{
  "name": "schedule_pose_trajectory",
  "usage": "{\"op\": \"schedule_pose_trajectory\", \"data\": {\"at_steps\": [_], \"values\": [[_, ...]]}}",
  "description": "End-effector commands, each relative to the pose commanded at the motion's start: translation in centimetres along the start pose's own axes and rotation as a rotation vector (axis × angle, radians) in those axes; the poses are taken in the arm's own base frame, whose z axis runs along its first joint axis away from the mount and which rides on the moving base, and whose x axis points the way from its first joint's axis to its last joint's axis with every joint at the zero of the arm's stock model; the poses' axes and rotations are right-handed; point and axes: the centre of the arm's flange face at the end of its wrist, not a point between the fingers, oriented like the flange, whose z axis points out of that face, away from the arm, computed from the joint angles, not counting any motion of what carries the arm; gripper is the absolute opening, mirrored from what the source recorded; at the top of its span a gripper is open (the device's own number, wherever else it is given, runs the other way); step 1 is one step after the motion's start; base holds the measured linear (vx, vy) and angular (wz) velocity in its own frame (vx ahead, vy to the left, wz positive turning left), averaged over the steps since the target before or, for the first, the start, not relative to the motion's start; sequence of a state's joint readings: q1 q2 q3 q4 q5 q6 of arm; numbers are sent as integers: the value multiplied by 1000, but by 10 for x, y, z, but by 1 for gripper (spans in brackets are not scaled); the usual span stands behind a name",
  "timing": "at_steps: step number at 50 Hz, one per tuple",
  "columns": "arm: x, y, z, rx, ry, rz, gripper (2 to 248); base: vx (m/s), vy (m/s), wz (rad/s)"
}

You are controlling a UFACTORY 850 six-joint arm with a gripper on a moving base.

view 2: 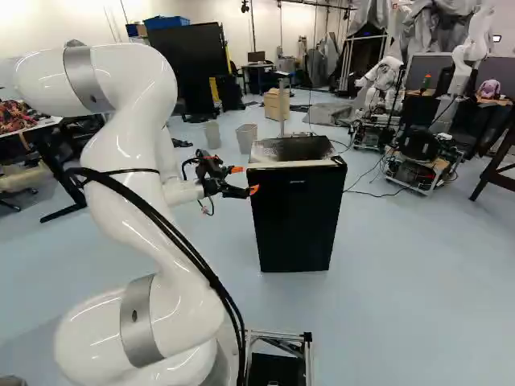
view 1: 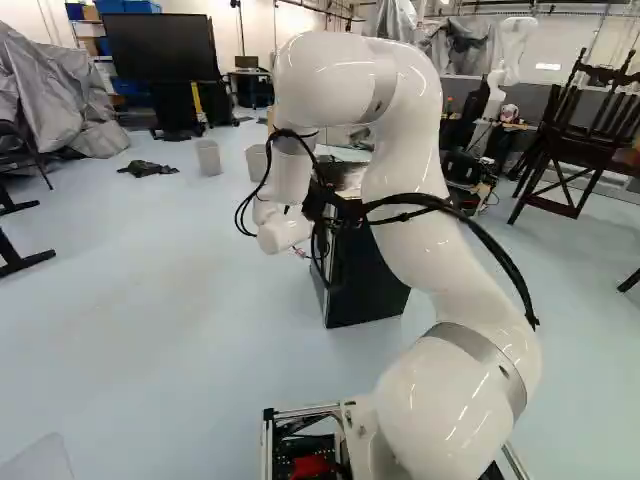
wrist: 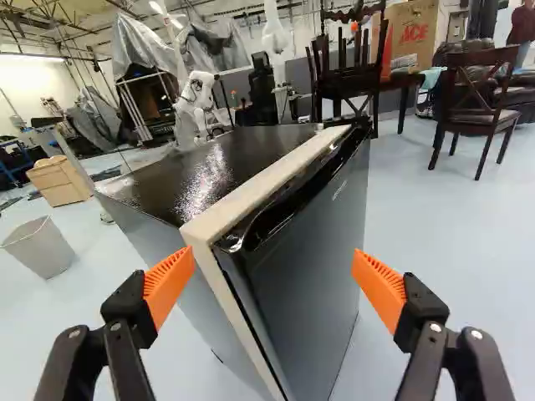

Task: Grab a drink from the fridge

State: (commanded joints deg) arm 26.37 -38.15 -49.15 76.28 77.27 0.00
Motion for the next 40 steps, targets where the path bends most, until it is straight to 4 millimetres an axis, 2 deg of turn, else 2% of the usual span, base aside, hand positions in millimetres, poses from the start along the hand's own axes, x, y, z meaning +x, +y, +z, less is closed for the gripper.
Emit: {"op": "schedule_pose_trajectory", "data": {"at_steps": [13, 26, 40], "values": [[1, 1, 4, -8, 2, 0, 247, 0, 0, 0], [1, 1, 4, -8, 1, -94, 247, 0, 0, 0], [1, 1, 4, -8, 1, -113, 247, 0, 0, 0]]}}
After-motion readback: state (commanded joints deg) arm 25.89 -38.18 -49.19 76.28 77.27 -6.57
